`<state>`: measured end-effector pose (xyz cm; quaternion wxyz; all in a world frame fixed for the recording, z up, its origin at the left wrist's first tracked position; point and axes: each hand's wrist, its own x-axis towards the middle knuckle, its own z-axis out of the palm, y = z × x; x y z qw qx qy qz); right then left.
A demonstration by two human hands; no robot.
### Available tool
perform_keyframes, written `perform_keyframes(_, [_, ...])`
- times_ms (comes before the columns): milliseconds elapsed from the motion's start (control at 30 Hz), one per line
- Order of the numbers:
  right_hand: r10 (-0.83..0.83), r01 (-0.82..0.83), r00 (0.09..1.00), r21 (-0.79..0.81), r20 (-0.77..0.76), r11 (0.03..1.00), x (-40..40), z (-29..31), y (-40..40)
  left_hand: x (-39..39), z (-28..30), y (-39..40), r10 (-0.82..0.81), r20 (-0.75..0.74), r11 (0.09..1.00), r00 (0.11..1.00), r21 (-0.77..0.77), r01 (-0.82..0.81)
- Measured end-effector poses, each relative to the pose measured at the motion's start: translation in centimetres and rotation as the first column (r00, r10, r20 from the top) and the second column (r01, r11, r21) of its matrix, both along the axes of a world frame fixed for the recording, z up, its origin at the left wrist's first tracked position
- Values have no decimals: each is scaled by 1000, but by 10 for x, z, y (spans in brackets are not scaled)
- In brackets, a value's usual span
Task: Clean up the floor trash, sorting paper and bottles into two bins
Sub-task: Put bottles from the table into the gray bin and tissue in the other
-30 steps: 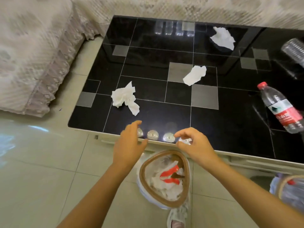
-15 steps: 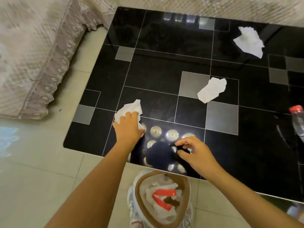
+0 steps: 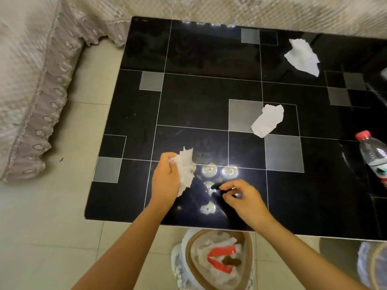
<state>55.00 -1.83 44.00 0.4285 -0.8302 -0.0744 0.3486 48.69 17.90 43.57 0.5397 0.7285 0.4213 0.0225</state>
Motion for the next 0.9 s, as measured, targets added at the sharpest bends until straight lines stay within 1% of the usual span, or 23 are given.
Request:
perform_keyframes(67, [-51, 51, 999, -3, -11, 999, 0, 2, 5, -1, 6, -3, 84, -3, 989, 996, -118, -84])
perform_keyframes(133, [-91, 91, 996, 16, -20, 996, 2, 8, 7, -1, 9, -10, 137, -40, 964, 990, -224, -143])
perform_keyframes(200, [-101, 101, 995, 11, -18, 995, 7, 15, 10, 0, 10, -17, 196, -92, 903, 976, -370, -216])
perform_keyframes(233, [-96, 96, 995, -1, 12, 995, 13, 17, 10, 0, 10, -20, 206, -117, 867, 972, -439, -237])
perform_keyframes(267, [-79, 81, 994, -24, 74, 996, 22, 16, 8, 1, 9, -22, 181, -129, 855, 975, -469, -220])
perform_keyframes(333, [-17, 42, 973, -104, 230, 994, 50, 11, 2, 4, 8, -26, 57, -111, 879, 992, -466, -103])
perform_keyframes(400, [61, 10, 941, -207, 334, 978, 87, 1, -6, 5, 2, -31, -32, -74, 875, 997, -484, -8])
perform_keyframes(467, [157, -17, 911, -346, 382, 938, 124, -8, -13, 6, -4, -38, -116, -77, 880, 990, -470, 67])
perform_keyframes(533, [282, -56, 883, -514, 374, 856, 157, -17, -18, 8, -10, -46, -148, -96, 903, 984, -420, 95])
perform_keyframes(600, [372, -95, 863, -614, 341, 784, 183, -23, -15, 12, -12, -55, -90, -71, 909, 993, -412, 53])
perform_keyframes(700, [412, -150, 869, -648, 274, 747, 215, -29, -4, 20, -18, -65, -2, -57, 918, 998, -395, -21])
perform_keyframes(800, [506, -274, 849, -690, 153, 669, 238, -43, -3, 24, -30, -74, 50, -78, 933, 996, -352, -74])
perform_keyframes(833, [527, -302, 839, -690, 136, 658, 240, -47, -6, 23, -34, -78, 68, -79, 935, 995, -343, -91])
perform_keyframes(867, [536, -303, 829, -675, 163, 673, 239, -51, -9, 21, -37, -83, 97, -84, 936, 992, -332, -119])
perform_keyframes(900, [531, -276, 816, -653, 229, 705, 236, -54, -13, 20, -38, -89, 131, -92, 936, 987, -317, -153])
